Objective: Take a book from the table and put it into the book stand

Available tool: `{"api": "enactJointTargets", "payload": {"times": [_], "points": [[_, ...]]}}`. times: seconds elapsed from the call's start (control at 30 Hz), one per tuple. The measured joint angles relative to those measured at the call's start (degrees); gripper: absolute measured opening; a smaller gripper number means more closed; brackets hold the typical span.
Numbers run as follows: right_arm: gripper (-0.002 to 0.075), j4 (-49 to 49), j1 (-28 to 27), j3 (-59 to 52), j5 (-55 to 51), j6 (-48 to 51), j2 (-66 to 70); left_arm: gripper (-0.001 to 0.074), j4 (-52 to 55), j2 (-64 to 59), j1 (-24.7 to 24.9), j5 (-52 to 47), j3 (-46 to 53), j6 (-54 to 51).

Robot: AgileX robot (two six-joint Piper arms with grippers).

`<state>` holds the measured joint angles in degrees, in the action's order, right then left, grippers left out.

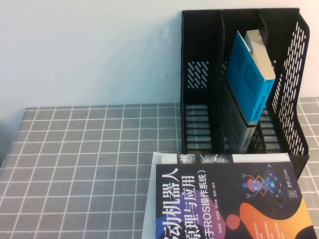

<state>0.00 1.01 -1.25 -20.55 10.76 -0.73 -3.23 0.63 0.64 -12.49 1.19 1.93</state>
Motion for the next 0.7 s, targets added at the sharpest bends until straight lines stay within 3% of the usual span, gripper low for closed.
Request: {"api": "enactJointTargets", "payload": {"times": [0.17, 0.33, 0.7], "points": [[-0.0003, 0.0, 0.0, -0.11, 1.32, 0.0, 0.0, 0.0001, 0.0, 0.0, 0.0, 0.0, 0.0, 0.0], [-0.0003, 0.0, 0.0, -0.37, 9.58, 0.0, 0.0, 0.0001, 0.0, 0.0, 0.0, 1.47, 0.0, 0.0], [-0.0003, 0.0, 0.0, -0.37, 40.66, -0.67, 0.0, 0.0001, -0.02, 0.0, 0.0, 28.43, 0.0, 0.0]]}}
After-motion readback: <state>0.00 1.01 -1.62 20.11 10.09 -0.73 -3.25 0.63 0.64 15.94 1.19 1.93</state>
